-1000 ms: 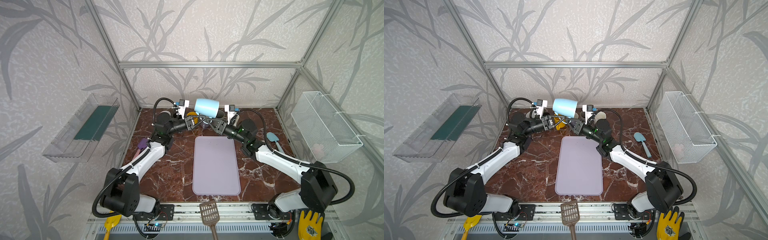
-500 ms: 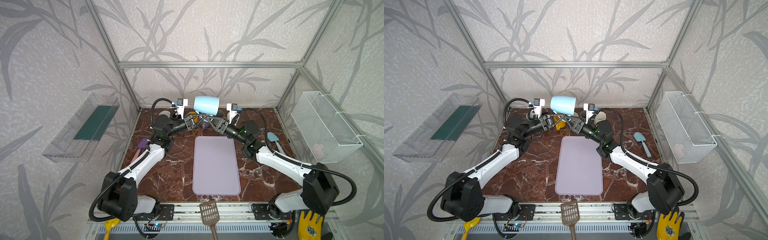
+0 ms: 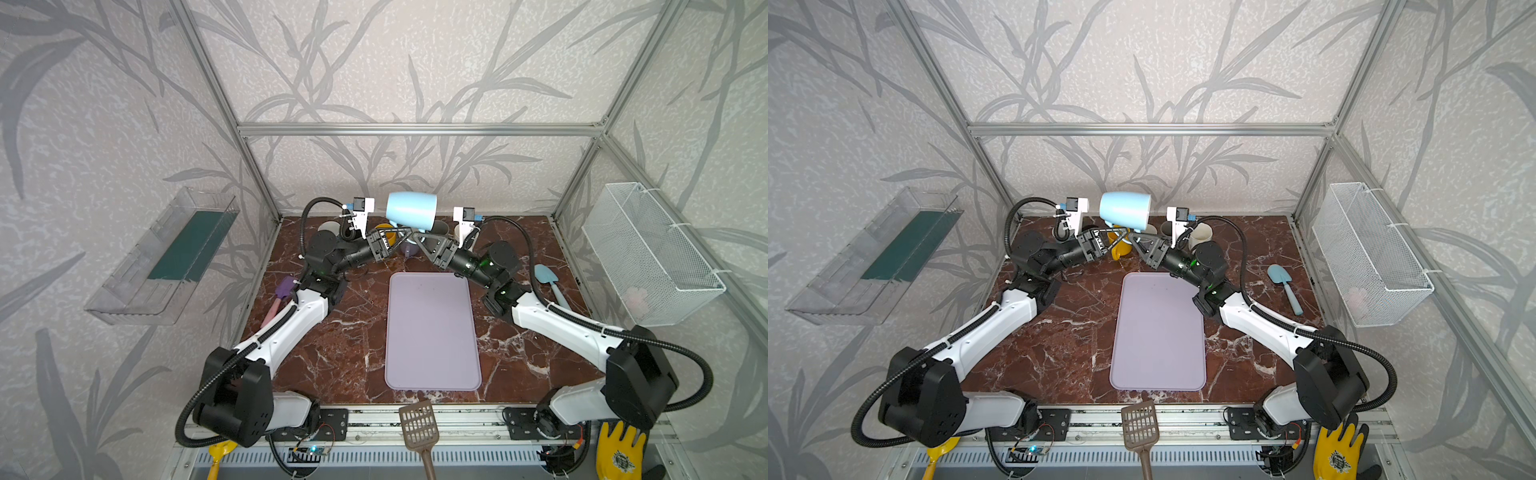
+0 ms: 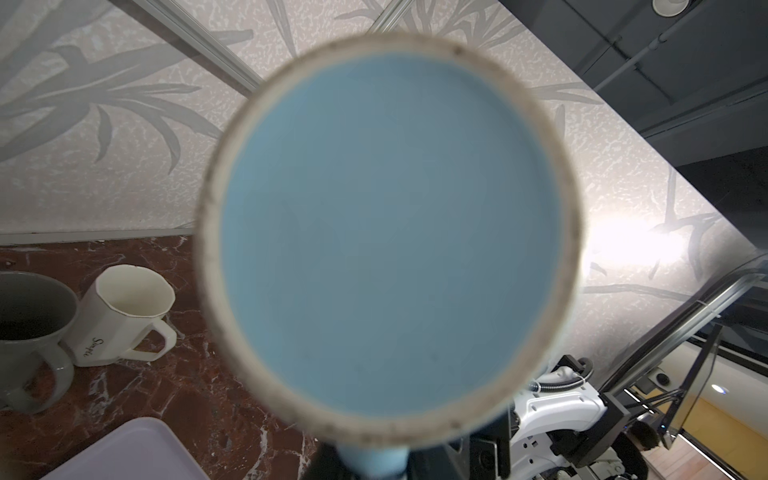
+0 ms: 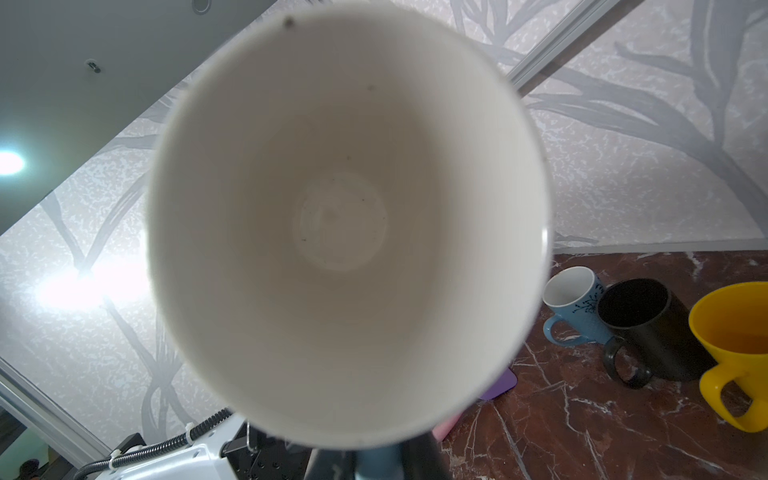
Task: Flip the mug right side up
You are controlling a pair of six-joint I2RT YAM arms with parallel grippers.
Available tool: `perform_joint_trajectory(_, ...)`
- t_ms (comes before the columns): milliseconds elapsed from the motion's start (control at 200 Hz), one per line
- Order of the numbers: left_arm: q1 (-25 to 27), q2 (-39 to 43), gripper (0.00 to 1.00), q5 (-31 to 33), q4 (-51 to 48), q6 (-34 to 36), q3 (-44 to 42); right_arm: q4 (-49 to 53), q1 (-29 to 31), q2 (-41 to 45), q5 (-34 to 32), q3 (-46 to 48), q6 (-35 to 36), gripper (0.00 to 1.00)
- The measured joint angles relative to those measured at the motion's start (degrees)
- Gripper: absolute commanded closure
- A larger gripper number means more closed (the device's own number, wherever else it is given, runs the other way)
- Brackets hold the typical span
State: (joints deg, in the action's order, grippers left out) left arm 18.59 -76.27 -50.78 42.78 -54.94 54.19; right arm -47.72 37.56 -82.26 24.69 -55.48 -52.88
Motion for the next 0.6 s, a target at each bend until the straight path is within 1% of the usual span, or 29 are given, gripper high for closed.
perform_joint_trajectory(80,-0.33,0.92,0.73,0.61,-2.69,1.57,0.00,0.42,0.00,0.17,0.37,0.00,0.22,1.00)
perform_joint_trajectory(390,-1.92,4.94,0.73,1.57,-10.86,5.92,0.15,1.29,0.00,0.66,2.08,0.00,1.01,1.00)
perform_joint_trajectory(450,-2.10,4.94,0.79,1.27,-11.74,6.25,0.33,1.36,-0.04,0.66,2.51,0.00,1.07,1.00)
perform_joint_trajectory(555,-2.14,4.90,0.99,0.13,-12.09,4.70,1.05,2.12,-0.35,0.52,2.82,0.00,2.05,1.00)
perform_joint_trajectory(600,-2.12,4.94,1.00,-0.07,-12.13,4.52,1.38,1.86,-0.39,0.48,3.06,0.00,2.23,1.00)
